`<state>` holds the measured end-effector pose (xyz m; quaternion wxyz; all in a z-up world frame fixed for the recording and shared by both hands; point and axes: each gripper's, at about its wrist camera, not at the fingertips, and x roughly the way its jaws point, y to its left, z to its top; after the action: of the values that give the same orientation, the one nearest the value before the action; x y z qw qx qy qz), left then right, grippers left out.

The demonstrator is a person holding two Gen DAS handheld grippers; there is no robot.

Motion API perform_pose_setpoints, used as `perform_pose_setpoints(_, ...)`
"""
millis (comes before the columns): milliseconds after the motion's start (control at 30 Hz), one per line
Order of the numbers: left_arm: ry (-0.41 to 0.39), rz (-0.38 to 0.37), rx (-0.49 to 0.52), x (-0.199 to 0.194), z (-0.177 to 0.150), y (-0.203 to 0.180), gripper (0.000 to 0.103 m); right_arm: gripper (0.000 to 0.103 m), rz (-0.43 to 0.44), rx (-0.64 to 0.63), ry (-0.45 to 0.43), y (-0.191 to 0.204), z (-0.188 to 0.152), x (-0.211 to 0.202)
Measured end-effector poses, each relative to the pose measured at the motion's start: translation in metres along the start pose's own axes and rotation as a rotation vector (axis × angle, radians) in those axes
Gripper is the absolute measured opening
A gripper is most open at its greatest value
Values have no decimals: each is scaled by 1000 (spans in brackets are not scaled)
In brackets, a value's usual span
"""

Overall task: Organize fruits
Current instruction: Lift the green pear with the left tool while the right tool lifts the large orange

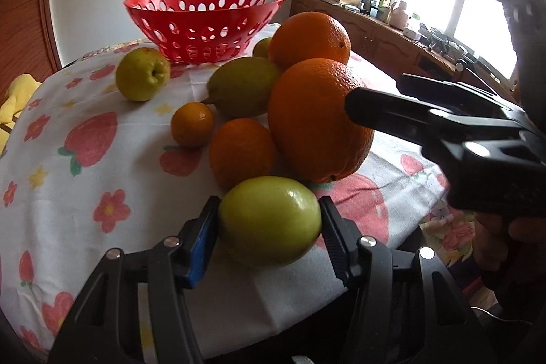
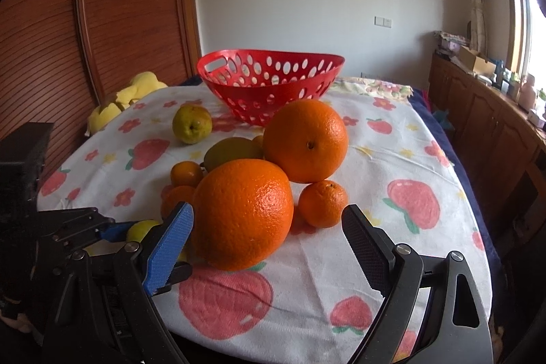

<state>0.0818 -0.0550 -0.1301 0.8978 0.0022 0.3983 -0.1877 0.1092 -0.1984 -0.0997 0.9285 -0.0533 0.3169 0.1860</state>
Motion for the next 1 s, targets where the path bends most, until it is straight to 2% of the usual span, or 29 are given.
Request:
perform_pose_setpoints(367, -50, 11, -39, -26, -3, 22, 56, 91, 21, -24, 36, 8, 0, 19)
perform_pose_setpoints(733, -66, 14, -56, -30, -6, 28, 56, 91, 29, -21, 96, 13, -5, 43)
perform_pose_setpoints(967, -64, 17, -58, -30, -7, 27, 56, 91, 21, -13, 78, 13, -4, 45)
perform_pose_setpoints(1000, -63, 17, -59, -30, -7, 27, 56, 87, 28, -17, 72, 14, -4, 44)
